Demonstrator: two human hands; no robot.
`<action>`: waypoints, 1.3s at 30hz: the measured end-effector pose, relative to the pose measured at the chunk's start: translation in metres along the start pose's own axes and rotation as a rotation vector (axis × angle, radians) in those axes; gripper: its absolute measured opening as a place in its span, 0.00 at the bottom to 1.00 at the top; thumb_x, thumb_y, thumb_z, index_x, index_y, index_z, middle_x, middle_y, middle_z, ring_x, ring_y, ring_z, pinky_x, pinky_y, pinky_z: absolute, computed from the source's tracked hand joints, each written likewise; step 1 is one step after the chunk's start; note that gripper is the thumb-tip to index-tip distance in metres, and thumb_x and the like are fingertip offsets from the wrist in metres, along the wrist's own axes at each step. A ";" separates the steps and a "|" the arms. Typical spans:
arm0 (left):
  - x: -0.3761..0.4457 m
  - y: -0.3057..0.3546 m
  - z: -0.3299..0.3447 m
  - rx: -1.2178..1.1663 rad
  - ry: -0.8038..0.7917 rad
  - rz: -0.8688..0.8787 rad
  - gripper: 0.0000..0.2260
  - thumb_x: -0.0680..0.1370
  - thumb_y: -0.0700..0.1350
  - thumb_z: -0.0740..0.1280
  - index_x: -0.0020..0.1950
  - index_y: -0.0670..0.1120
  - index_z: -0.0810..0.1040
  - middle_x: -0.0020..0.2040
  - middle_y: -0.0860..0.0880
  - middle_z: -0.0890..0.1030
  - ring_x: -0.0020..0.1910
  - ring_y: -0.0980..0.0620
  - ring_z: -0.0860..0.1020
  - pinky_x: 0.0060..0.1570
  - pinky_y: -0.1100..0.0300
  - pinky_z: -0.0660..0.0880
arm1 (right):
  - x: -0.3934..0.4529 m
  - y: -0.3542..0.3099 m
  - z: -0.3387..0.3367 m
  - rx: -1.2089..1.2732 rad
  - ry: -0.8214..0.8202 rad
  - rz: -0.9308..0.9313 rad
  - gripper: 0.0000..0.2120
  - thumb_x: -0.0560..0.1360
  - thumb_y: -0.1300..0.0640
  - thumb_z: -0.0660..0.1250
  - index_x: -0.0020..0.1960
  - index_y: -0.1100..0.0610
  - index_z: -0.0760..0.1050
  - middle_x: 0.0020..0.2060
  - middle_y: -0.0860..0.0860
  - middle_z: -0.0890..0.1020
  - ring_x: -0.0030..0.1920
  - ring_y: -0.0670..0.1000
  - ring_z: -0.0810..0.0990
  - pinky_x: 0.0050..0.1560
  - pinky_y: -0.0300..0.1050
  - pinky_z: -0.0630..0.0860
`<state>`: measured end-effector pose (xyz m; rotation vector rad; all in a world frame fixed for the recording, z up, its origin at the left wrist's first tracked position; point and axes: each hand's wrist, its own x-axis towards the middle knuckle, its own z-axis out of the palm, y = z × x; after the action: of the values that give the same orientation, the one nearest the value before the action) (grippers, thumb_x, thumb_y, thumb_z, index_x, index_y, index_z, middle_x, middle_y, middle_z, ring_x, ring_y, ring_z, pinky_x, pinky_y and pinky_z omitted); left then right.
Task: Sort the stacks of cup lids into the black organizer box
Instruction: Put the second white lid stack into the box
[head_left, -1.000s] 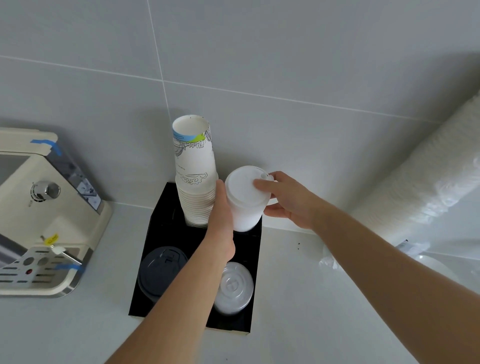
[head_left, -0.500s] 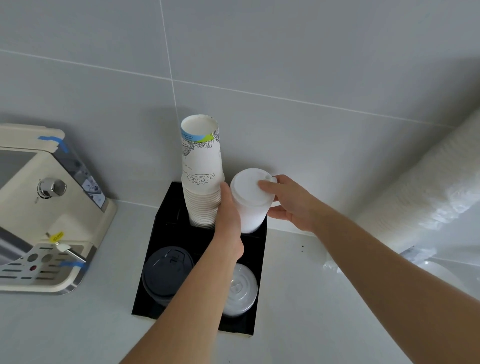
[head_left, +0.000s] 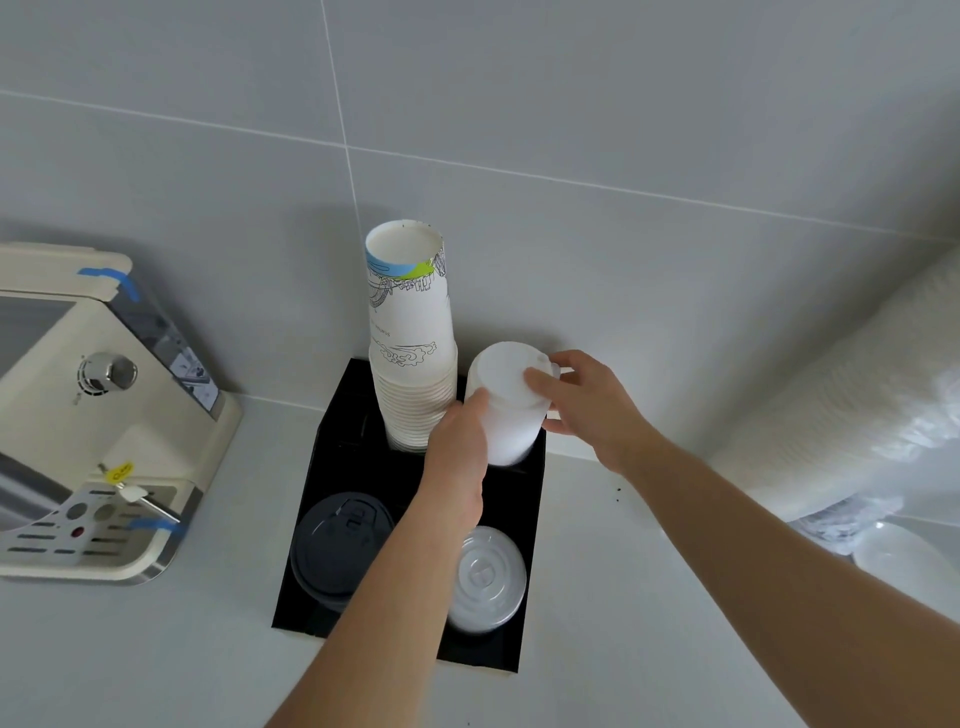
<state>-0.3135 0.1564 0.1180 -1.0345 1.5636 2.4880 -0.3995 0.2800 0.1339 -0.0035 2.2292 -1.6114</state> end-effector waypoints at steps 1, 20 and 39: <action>0.000 -0.002 0.000 0.012 -0.012 -0.003 0.14 0.76 0.57 0.63 0.59 0.54 0.78 0.59 0.54 0.80 0.60 0.52 0.76 0.62 0.55 0.69 | -0.001 0.002 0.001 -0.017 0.008 -0.007 0.20 0.71 0.46 0.73 0.61 0.51 0.77 0.53 0.52 0.82 0.55 0.55 0.83 0.54 0.54 0.83; -0.004 -0.013 -0.010 0.774 0.094 0.302 0.13 0.77 0.50 0.63 0.57 0.45 0.76 0.51 0.45 0.81 0.54 0.43 0.77 0.47 0.55 0.73 | -0.003 0.034 0.004 -0.549 0.035 -0.123 0.13 0.76 0.52 0.69 0.60 0.46 0.79 0.55 0.42 0.77 0.56 0.47 0.78 0.49 0.36 0.68; 0.001 -0.033 -0.017 1.460 -0.049 0.439 0.24 0.81 0.47 0.57 0.76 0.44 0.58 0.79 0.41 0.53 0.65 0.40 0.73 0.55 0.53 0.72 | -0.012 0.049 0.014 -0.691 0.012 -0.201 0.23 0.79 0.49 0.66 0.73 0.49 0.71 0.76 0.46 0.69 0.71 0.51 0.73 0.68 0.43 0.68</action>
<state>-0.2939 0.1590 0.0873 -0.3396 2.8590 0.7630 -0.3731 0.2861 0.0889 -0.4132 2.7448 -0.8428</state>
